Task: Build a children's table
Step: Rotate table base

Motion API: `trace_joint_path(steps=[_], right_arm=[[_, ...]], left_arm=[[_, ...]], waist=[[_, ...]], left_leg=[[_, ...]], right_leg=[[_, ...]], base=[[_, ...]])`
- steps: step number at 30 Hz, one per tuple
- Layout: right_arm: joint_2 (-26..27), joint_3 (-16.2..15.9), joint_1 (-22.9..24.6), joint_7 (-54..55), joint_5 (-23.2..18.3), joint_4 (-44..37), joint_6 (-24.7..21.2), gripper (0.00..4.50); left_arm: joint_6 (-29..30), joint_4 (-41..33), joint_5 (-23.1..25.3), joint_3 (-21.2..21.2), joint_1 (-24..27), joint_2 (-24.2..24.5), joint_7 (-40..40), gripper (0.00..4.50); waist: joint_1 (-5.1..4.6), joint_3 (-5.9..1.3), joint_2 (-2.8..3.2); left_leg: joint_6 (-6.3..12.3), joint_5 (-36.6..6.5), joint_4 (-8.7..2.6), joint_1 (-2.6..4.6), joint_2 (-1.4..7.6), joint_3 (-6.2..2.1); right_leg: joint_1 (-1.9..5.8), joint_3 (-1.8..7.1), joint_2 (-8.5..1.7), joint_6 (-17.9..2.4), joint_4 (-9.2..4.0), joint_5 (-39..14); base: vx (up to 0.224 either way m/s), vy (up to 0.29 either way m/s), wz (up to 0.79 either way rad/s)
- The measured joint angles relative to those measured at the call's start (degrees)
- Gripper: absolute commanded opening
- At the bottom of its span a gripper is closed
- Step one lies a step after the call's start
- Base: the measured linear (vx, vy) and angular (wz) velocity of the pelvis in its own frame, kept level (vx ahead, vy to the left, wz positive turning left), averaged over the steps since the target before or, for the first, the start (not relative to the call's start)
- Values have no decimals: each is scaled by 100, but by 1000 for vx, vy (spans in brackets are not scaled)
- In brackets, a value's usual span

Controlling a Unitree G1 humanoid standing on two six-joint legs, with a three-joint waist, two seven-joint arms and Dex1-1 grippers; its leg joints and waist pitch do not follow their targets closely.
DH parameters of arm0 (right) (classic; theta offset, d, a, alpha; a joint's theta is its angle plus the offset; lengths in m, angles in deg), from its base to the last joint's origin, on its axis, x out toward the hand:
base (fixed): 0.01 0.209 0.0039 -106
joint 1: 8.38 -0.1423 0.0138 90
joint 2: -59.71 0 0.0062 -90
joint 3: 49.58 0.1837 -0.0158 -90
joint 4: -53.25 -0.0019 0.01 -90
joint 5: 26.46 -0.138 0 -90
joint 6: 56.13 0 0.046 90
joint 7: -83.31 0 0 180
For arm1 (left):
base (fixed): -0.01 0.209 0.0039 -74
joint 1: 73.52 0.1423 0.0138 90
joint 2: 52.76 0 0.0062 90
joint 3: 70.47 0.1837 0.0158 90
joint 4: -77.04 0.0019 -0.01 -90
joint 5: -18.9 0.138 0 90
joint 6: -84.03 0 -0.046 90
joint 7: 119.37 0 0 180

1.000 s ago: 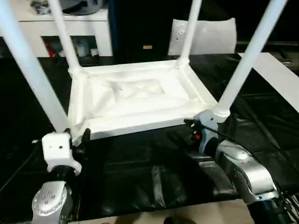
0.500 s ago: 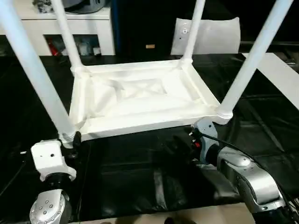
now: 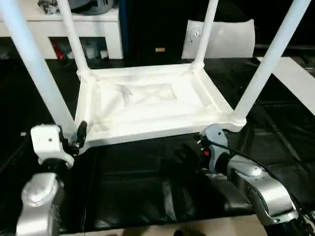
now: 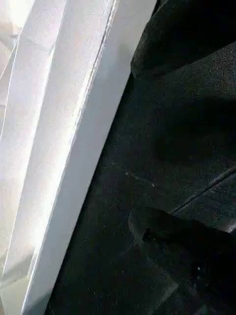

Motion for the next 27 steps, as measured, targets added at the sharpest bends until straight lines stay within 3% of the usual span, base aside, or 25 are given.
trace_joint_path(steps=[7, 12, 15, 21, 27], right_arm=[[-5, 1, -33, 61, 129, 270, -145, 450], [-27, -11, -516, 319, 462, 1163, -218, 450], [20, -46, -781, 406, 582, 1512, -72, 450], [385, 25, -1389, 657, 704, 2581, 396, 450], [653, -83, -1696, 614, 959, 3059, 620, 450]], left_arm=[[208, 874, -523, -96, -590, 621, 1141, 383], [662, 1216, -1217, 29, -861, 1401, 2945, 383], [904, 1107, -1448, 215, -821, 1581, 3579, 383], [1725, -52, -1969, 620, -121, 2096, 4265, 383], [2233, -1230, -2273, 1229, 383, 1967, 4331, 383]], waist=[[51, 0, -2], [135, 1, 0], [168, 4, 5], [89, 4, 4], [-39, 4, -96]], left_leg=[[-1, 0, 0, 32, -1, 7], [-2, 1, 6, 74, -12, 19], [-2, 1, 4, 83, -34, 31], [-2, 1, 4, 87, -29, 58], [-3, 1, 7, 90, -26, 63]], right_leg=[[13, 10, 1, -5, 4, 4], [15, 45, 0, -9, 26, 6], [6, 108, 3, -6, 61, 3], [-4, 127, 8, 0, 98, -8], [-23, 132, 13, -2, 116, -7]], base=[[0, 0, 0], [0, 0, 0], [0, 0, 0], [0, 0, 0], [0, 0, 0]])
